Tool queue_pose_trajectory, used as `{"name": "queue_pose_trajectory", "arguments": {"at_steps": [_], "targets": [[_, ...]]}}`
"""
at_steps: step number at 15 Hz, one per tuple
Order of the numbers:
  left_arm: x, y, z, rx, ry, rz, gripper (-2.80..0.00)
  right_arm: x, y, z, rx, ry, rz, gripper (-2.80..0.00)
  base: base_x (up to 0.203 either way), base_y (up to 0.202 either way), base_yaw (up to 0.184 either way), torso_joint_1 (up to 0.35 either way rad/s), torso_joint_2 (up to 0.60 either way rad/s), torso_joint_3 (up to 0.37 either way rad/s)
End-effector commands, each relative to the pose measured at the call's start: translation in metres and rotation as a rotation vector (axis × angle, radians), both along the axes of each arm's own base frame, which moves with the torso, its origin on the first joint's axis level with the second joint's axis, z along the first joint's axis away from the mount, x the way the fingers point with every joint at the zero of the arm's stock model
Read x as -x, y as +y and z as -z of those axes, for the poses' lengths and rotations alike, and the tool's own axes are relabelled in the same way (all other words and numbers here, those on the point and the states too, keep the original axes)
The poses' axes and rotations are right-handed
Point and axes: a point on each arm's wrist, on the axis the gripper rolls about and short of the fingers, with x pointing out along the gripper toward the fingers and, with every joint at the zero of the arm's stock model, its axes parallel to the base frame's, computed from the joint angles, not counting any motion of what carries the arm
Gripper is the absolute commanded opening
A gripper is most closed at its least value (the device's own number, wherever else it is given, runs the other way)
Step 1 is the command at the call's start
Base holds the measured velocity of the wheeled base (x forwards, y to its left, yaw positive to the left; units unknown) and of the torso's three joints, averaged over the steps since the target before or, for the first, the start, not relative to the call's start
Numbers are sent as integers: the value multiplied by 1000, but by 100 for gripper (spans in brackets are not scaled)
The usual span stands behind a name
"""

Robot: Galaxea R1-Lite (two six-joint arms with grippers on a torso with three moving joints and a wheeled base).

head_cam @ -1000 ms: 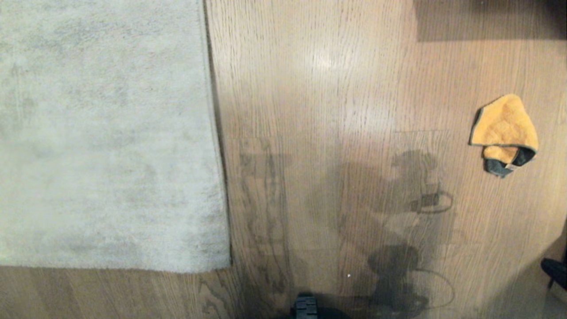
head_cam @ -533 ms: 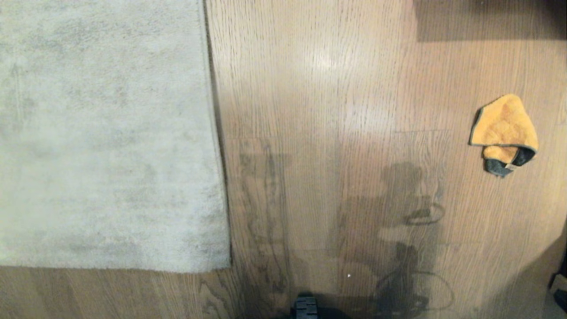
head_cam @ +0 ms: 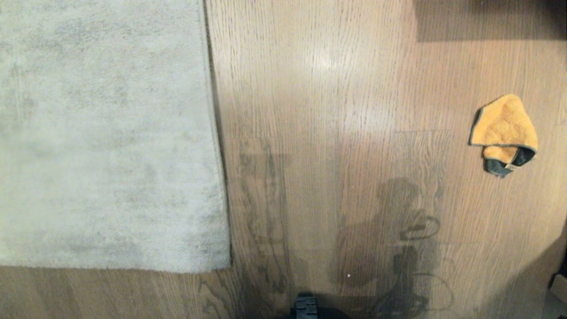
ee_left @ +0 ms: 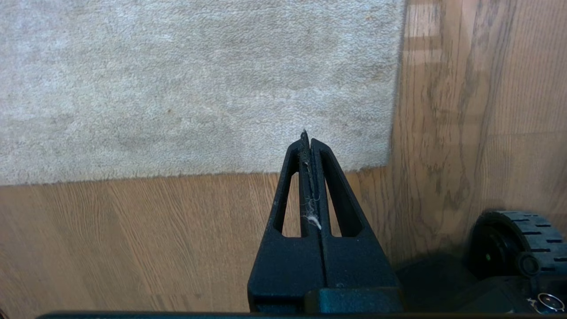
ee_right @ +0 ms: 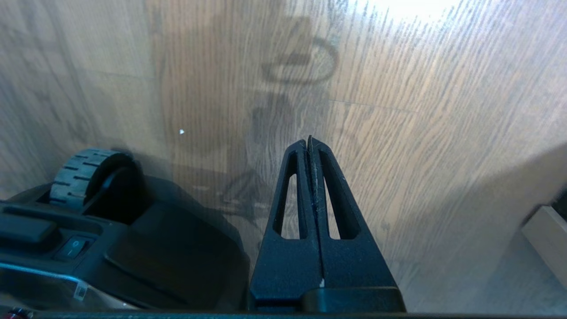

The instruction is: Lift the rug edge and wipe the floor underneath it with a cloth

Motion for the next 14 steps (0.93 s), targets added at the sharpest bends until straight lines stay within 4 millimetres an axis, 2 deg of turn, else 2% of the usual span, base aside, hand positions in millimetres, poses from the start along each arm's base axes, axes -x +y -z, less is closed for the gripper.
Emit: {"name": "queue_pose_trajectory", "arguments": {"at_steps": [1,6,14], "targets": [[0,0,0,0,-1,0,-280,7,-1,5,8,-40,-6,-280,0,0,0,0,0,0],[0,0,0,1,-1,0,-280,25,-3,19,-1,-120,62,-280,0,0,0,0,0,0],[0,0,0,1,-1,0,-280,25,-3,18,-19,-137,65,-280,0,0,0,0,0,0]]}}
